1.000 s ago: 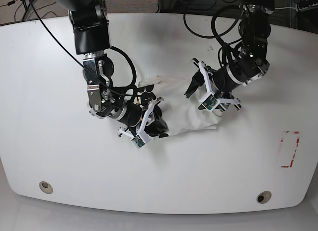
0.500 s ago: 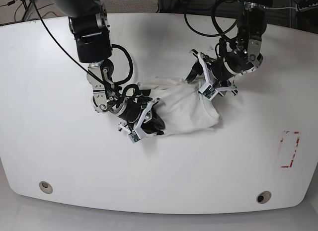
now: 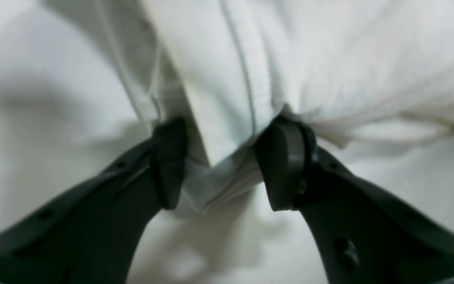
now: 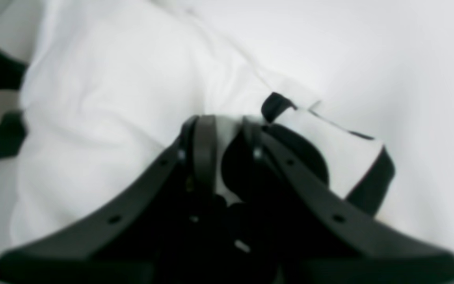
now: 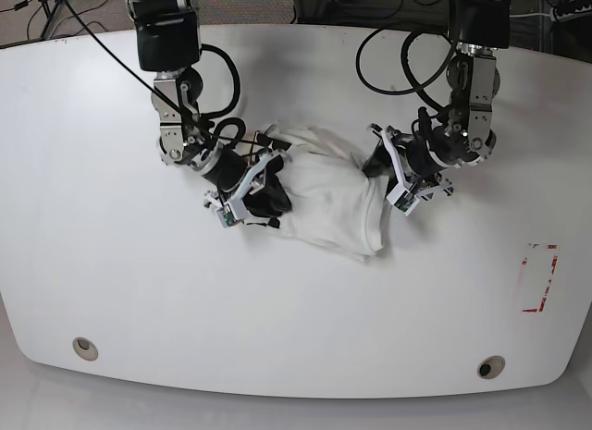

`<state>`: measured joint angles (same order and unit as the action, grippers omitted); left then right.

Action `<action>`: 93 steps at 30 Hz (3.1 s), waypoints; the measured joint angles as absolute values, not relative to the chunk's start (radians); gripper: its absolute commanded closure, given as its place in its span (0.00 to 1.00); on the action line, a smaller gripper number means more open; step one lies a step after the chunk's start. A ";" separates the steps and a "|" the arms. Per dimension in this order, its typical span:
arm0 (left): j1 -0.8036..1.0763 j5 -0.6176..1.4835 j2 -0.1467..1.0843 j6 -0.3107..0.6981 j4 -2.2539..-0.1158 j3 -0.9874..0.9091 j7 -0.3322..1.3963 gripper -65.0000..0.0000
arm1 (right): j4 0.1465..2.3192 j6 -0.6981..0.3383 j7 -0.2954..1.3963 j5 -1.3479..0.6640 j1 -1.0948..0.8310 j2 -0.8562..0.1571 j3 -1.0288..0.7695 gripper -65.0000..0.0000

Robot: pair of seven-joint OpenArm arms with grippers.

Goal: Fold the T-shirt properly
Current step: 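Grasp the bundled shirt with both grippers from opposite sides, then lift and compress the bundle between both grippers, then release right gripper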

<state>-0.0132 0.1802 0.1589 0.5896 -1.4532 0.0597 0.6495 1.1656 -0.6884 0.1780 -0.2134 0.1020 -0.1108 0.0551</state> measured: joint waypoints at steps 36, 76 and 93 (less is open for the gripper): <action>-0.010 0.180 0.059 0.591 -1.833 0.061 0.894 0.54 | 1.691 -0.692 0.576 -0.159 -0.033 -0.109 0.052 0.83; -0.051 0.208 0.109 0.659 -1.452 0.123 0.734 0.54 | 1.547 -0.683 0.371 -0.179 -0.179 -0.088 0.062 0.83; -0.048 0.177 0.084 0.647 -1.846 0.122 0.902 0.53 | 1.881 -0.696 0.576 -0.161 -0.181 -0.082 -0.025 0.82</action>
<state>-0.0483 0.1768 0.0841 0.6472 -1.8458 0.1219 0.9020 1.8812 -0.6960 0.5762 -0.1608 -0.1810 -0.0822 -0.0246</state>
